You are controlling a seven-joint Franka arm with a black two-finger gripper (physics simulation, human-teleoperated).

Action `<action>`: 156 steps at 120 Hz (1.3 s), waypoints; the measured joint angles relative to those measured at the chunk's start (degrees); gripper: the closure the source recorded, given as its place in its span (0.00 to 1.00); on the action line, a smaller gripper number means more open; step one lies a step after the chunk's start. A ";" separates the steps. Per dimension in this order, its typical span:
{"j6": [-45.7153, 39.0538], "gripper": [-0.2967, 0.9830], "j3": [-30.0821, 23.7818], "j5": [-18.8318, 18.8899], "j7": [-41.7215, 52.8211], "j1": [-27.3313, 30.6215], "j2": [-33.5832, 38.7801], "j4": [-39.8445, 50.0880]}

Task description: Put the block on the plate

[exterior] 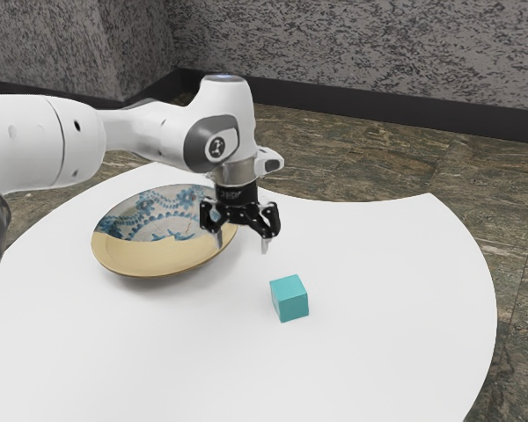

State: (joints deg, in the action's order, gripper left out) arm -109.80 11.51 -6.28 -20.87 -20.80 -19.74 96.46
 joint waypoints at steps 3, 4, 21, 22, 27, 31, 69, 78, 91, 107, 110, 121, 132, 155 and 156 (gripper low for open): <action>-0.64 0.23 0.00 -0.44 -1.30 -0.51 -0.56 -0.09; -0.84 0.23 0.00 -0.57 -1.73 -0.68 -0.75 -0.12; -4.32 0.23 0.20 -1.92 -9.20 -2.58 -4.74 -1.18; -4.57 0.23 0.21 -1.96 -9.68 -2.64 -5.04 -1.27; -5.74 0.23 0.25 -2.11 -12.10 -3.02 -6.63 -1.90; -6.68 0.23 0.30 -2.16 -13.96 -3.33 -7.79 -2.41; -12.23 0.23 0.61 -2.61 -29.13 -5.73 -12.44 -4.37; -12.87 0.23 0.61 -2.64 -32.17 -5.81 -11.33 -2.52; -13.45 0.23 0.61 -2.72 -36.13 -6.55 -10.78 -1.53; -13.87 0.23 0.61 -2.63 -40.20 -6.98 -10.54 -0.23; -13.94 0.23 0.61 -2.51 -40.77 -6.97 -10.63 -0.33; -14.17 0.23 0.61 -2.21 -42.30 -6.82 -11.21 -1.22; -14.44 0.23 0.61 -2.05 -43.55 -6.70 -12.14 -1.69; -15.56 0.23 0.61 -1.13 -45.30 -6.54 -14.42 -4.15; -15.60 0.23 0.61 -1.10 -45.36 -6.54 -14.49 -4.24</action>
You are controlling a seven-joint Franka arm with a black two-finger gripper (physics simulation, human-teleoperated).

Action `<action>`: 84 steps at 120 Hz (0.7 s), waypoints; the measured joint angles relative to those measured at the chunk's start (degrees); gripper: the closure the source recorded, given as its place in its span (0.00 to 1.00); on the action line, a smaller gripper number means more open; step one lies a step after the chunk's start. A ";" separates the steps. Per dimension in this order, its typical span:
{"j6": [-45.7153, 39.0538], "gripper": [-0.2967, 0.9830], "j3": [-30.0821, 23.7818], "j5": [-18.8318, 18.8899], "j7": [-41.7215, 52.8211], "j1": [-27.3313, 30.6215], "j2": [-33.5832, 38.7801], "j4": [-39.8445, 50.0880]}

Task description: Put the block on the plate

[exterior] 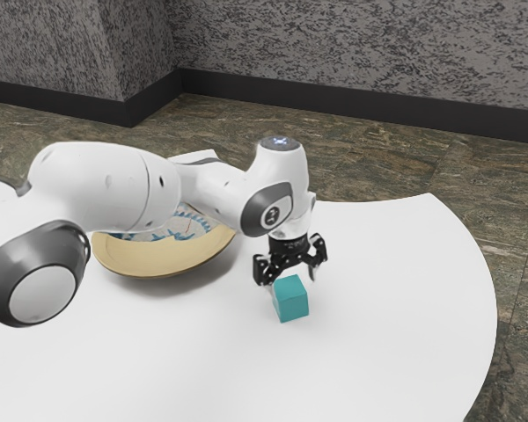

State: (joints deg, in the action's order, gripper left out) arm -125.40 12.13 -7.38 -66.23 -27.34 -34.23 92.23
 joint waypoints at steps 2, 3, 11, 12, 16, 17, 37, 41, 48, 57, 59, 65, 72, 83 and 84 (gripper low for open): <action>-0.11 0.23 0.00 0.07 -0.12 0.00 -0.14 -0.12; -0.16 0.23 0.00 0.09 -0.18 0.01 -0.21 -0.17; -0.76 0.23 0.00 0.25 -0.60 0.17 -0.83 -0.41; -0.86 0.23 0.00 0.27 -0.65 0.19 -0.92 -0.42; -1.21 0.23 0.00 0.33 -0.84 0.23 -1.17 -0.48; -1.29 0.23 0.00 0.34 -0.89 0.23 -1.23 -0.48; -2.63 0.23 0.00 0.42 -1.69 0.57 -2.16 -0.49; -2.86 0.23 -0.01 0.41 -1.83 0.62 -2.36 -0.47; -3.18 0.23 -0.05 0.36 -2.06 0.64 -2.59 -0.42; -3.51 0.23 -0.08 0.19 -2.33 0.63 -2.69 -0.16; -3.58 0.23 -0.08 0.14 -2.38 0.63 -2.70 -0.10; -3.76 0.23 -0.09 -0.01 -2.54 0.62 -2.71 0.06; -3.92 0.23 -0.09 -0.18 -2.70 0.62 -2.68 0.19; -4.10 0.23 -0.09 -0.32 -2.93 0.62 -2.52 0.66; -4.11 0.23 -0.09 -0.33 -2.95 0.62 -2.50 0.73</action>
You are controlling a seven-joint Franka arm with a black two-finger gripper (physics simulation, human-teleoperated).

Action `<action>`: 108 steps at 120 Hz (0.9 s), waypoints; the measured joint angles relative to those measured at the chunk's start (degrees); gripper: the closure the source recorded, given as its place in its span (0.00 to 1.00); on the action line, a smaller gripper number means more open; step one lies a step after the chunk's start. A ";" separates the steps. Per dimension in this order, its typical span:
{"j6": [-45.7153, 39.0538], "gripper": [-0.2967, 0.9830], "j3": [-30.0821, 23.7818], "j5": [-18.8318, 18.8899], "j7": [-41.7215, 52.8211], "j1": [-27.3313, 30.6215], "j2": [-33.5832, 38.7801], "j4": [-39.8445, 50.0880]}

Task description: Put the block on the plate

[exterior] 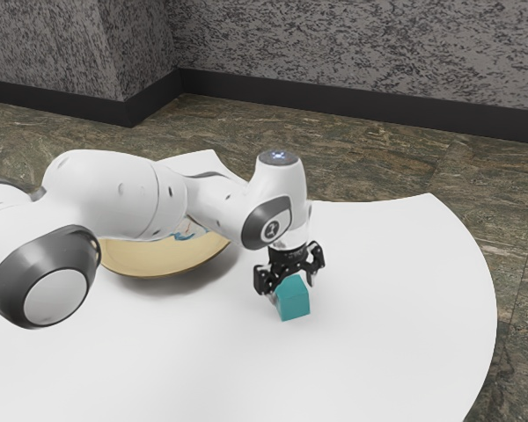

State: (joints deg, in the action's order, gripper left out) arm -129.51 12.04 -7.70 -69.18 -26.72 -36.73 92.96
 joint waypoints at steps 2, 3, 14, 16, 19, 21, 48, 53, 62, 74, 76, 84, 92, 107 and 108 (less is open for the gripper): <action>-0.02 0.23 0.00 -0.01 -0.04 0.00 0.03 0.13; -0.03 0.23 0.00 -0.02 -0.05 0.00 0.04 0.18; -0.12 0.23 0.00 -0.04 -0.23 0.00 0.16 0.68; -0.13 0.23 0.00 -0.03 -0.26 0.00 0.17 0.72; -0.15 0.23 -0.01 -0.01 -0.30 0.00 0.19 0.77; -0.16 0.23 -0.03 0.00 -0.32 0.00 0.19 0.79; -0.08 0.25 -0.34 0.17 -0.61 0.00 0.41 0.84; -0.04 0.28 -0.35 0.17 -0.66 0.00 0.49 0.84; 0.15 0.34 -0.40 0.16 -0.74 0.00 0.54 0.84; 0.41 0.41 -0.43 0.19 -0.82 0.00 0.73 0.84; 0.45 0.41 -0.44 0.20 -0.84 0.00 0.75 0.84; 0.59 0.43 -0.44 0.22 -0.90 0.00 0.86 0.84; 0.70 0.43 -0.44 0.25 -0.96 0.00 0.92 0.84; 1.19 0.45 -0.38 0.40 -1.08 -0.07 2.32 0.90; 1.26 0.45 -0.38 0.42 -1.09 -0.07 2.49 0.91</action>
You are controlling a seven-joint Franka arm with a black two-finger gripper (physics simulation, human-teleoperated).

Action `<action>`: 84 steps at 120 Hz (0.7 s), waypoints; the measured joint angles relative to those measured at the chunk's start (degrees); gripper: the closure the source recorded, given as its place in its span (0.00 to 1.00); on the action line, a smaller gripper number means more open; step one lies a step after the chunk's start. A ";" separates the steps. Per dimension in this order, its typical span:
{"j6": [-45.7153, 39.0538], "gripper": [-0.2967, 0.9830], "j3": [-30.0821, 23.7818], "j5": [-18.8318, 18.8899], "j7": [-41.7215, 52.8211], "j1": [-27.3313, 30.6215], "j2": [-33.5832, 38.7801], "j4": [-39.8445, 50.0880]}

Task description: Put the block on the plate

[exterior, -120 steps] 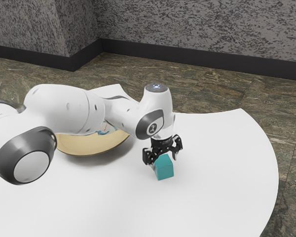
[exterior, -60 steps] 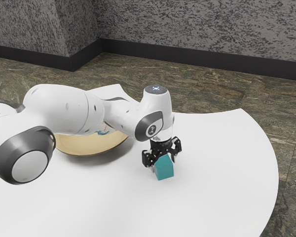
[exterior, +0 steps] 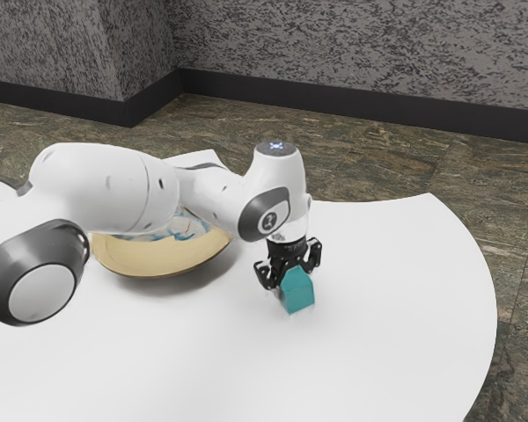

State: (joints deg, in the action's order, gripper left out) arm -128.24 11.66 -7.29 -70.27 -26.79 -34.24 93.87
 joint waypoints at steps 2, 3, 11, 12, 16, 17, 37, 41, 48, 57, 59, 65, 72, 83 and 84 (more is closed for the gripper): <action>0.22 0.45 0.01 0.14 -0.02 0.00 0.37 0.01; 0.33 0.45 0.01 0.21 -0.03 -0.02 0.56 0.01; 1.32 0.46 0.21 1.32 -0.12 -0.01 2.81 -0.01; 1.44 0.46 0.25 1.51 -0.13 0.00 3.08 -0.02; 2.07 0.46 0.35 2.40 -0.19 0.07 4.34 -0.07; 2.25 0.46 0.47 2.66 -0.21 0.10 4.69 -0.08; 6.02 0.45 3.07 7.92 -0.43 2.91 11.15 -0.38; 6.74 0.45 2.89 9.06 -0.45 4.41 12.37 -0.39; 8.30 0.45 -1.00 11.17 -0.44 10.00 14.51 -0.27; 10.04 0.45 -7.70 13.53 -0.14 19.29 15.78 -0.17; 10.32 0.45 -8.95 13.89 0.01 21.18 15.83 -0.14; 10.96 0.44 -11.64 14.73 0.57 25.69 15.75 -0.09; 11.42 0.44 -13.51 15.38 1.43 29.69 15.24 -0.07; 10.83 0.44 -14.30 15.84 3.53 34.46 12.24 -0.76; 10.70 0.44 -14.32 15.85 3.76 34.84 11.87 -0.92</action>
State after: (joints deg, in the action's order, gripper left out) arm -117.54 -2.66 8.56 -66.51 8.05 -22.38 92.94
